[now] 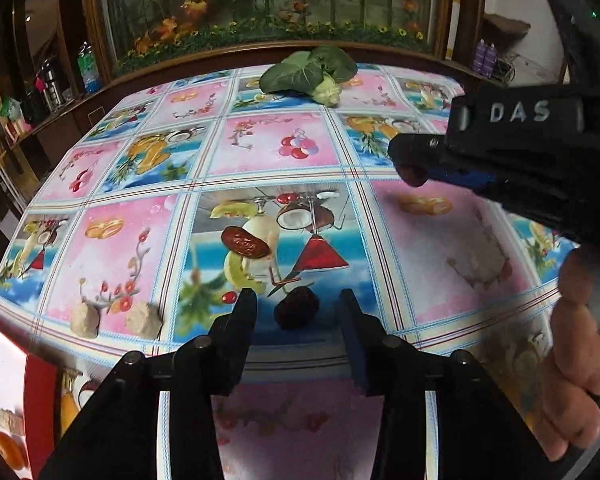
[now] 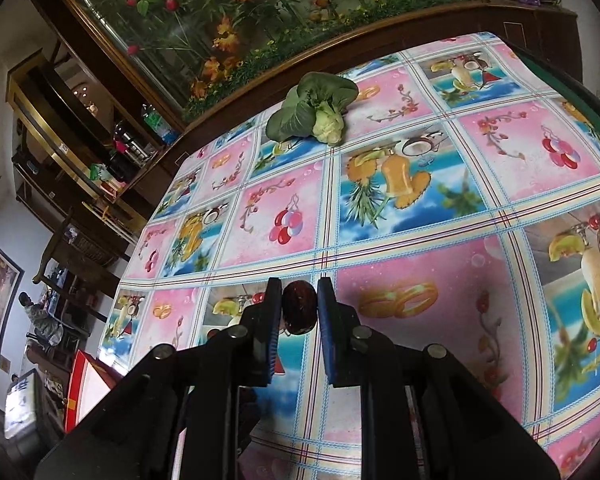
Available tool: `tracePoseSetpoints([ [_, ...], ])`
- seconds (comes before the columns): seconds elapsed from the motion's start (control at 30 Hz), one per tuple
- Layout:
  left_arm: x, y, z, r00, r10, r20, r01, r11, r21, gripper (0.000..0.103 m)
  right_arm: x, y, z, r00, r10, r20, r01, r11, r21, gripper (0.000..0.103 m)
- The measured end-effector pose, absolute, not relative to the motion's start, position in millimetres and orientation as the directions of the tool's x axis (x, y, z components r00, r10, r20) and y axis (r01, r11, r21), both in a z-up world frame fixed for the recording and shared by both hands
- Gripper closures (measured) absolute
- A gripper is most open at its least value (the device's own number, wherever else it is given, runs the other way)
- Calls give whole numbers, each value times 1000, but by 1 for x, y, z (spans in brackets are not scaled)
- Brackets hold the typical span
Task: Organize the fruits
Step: 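Grasp a red date with the right gripper while the left gripper grasps another date, then carry both held dates over the white tray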
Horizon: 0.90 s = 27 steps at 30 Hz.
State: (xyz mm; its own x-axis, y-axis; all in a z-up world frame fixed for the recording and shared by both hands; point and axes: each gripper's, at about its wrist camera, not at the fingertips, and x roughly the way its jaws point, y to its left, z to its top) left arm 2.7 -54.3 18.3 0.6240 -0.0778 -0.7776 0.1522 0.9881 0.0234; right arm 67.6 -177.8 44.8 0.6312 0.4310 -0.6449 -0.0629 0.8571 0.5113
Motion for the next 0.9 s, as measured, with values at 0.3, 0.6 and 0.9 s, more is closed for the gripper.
tracePoseSetpoints([
  [0.3,1,-48,15,616,-113,-780,148,989,-26,82,67,-174,43,630,416,-656,-67,871,488,83],
  [0.6,-60,-9,59,725,-26,-688,49,999,13,82,52,-160,53,630,461,-625,-145,860,489,83],
  [0.9,-146,97,98,779,147,-610,-160,987,33,82,9,-106,60,568,569,-595,-334,820,465,83],
])
